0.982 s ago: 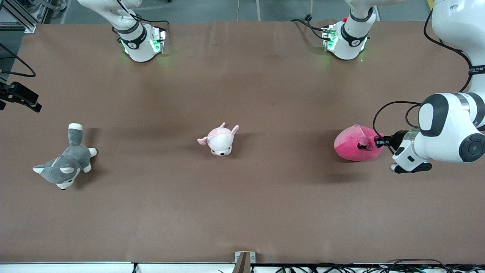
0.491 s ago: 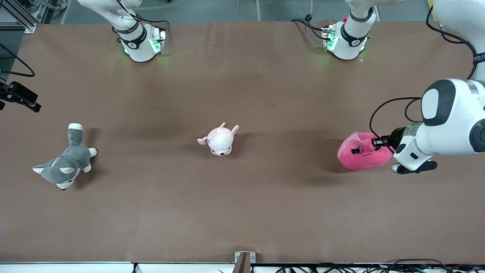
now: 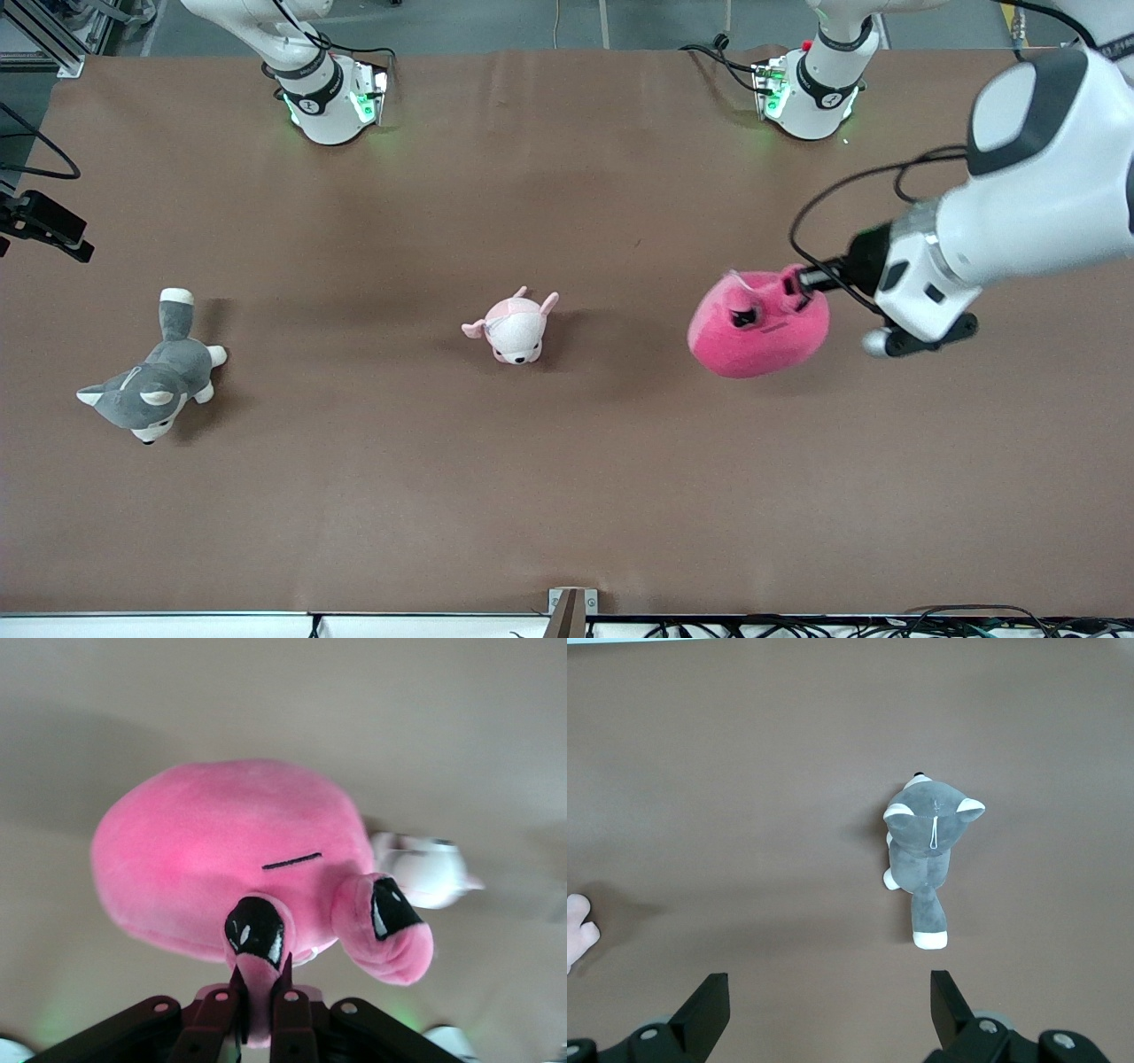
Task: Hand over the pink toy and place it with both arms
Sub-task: 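Lift and carry the pink toy toward the right arm's side, then reach the right gripper to the pink toy held by the left gripper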
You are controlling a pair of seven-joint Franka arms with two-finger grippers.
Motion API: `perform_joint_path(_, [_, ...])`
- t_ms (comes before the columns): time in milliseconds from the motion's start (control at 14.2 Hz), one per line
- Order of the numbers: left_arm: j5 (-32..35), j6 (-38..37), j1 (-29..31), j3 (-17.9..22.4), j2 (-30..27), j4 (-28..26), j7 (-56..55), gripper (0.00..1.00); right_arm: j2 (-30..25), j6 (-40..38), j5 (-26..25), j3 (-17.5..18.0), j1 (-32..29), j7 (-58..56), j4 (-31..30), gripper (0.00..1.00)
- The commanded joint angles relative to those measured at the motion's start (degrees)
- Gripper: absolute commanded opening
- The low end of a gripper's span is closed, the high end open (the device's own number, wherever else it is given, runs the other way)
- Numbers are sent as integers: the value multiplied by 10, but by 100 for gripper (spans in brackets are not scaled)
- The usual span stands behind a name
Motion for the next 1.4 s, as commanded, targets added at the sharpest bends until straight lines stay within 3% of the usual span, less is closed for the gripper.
perform_joint_path(0, [-15, 74, 1, -70, 6, 27, -93, 0, -2, 1, 10, -4, 2, -3, 2, 100])
perform_joint_path(211, [-15, 199, -22, -139, 16, 25, -151, 0, -2, 0, 10, -4, 4, -3, 2, 100])
perform_joint_path(561, [-15, 344, -134, -140, 50, 25, -202, 0, 8, -5, 10, -4, 15, -6, 0, 100])
perform_joint_path(842, [-8, 372, -191, -136, 70, 22, -210, 0, 23, -7, 12, -2, 36, -6, 0, 100])
perform_joint_path(1053, [-6, 373, -212, -134, 88, 22, -214, 0, 21, -19, 91, -4, 43, -10, 2, 99])
perform_joint_path(1263, [17, 374, -219, -134, 100, 17, -214, 0, 20, -35, 198, -8, 36, -4, 2, 75])
perform_joint_path(1333, [18, 374, -222, -134, 103, 17, -214, 0, 20, -42, 232, -7, 37, -3, 1, 73])
